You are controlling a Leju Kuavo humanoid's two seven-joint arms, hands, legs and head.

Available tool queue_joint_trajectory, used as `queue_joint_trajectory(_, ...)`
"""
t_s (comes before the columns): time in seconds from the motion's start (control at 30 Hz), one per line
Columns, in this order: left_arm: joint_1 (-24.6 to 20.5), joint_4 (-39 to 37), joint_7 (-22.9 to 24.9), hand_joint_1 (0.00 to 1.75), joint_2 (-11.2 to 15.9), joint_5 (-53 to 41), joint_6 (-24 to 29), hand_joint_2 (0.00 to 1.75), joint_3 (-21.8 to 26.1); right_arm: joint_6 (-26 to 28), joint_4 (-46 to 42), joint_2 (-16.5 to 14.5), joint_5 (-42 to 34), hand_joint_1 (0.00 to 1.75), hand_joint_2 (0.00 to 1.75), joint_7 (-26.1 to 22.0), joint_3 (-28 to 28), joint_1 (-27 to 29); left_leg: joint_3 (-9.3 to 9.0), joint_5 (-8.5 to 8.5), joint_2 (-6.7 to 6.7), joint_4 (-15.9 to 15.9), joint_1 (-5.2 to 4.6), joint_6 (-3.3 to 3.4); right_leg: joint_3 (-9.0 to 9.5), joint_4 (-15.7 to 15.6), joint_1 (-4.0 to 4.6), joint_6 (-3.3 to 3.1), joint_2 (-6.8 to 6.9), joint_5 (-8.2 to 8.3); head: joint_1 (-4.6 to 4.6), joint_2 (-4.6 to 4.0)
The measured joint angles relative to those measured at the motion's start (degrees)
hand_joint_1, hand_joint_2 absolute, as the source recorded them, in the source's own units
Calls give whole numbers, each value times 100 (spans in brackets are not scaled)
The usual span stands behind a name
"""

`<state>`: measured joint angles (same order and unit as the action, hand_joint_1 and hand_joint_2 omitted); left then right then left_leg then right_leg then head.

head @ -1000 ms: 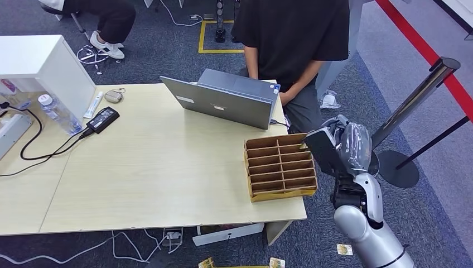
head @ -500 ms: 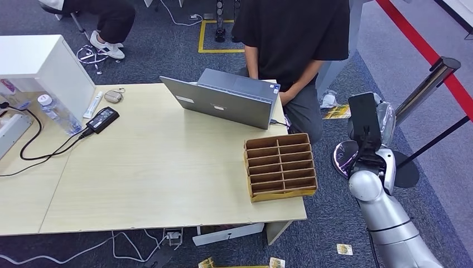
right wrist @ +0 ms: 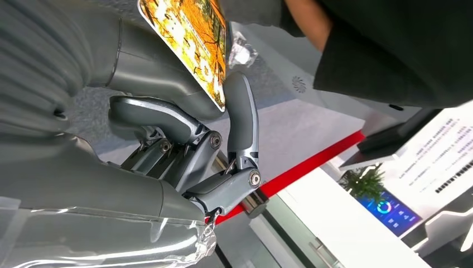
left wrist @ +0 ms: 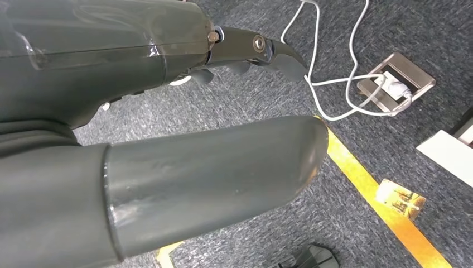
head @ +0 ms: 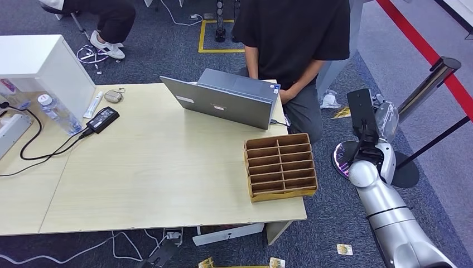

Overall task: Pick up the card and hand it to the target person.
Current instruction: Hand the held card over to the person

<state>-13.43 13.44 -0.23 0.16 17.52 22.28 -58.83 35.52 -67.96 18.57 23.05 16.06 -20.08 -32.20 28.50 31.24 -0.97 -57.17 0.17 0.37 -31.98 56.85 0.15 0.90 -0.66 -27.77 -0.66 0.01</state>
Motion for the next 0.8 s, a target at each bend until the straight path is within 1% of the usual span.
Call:
queue_joint_trajectory(0.37,-7,0,5,0,-21,-10,-31,0,-39,-7,603,-235,48,175,175,-171,-49,-54,1,0,-2,0,0,0,0,1,0,0,2,0,1,-1)
queue_joint_trajectory(0.8,-25,0,5,0,-34,-36,-32,0,-42,26,939,-421,15,175,175,-284,-132,-109,0,0,-2,0,0,0,0,1,0,0,2,0,1,-1)
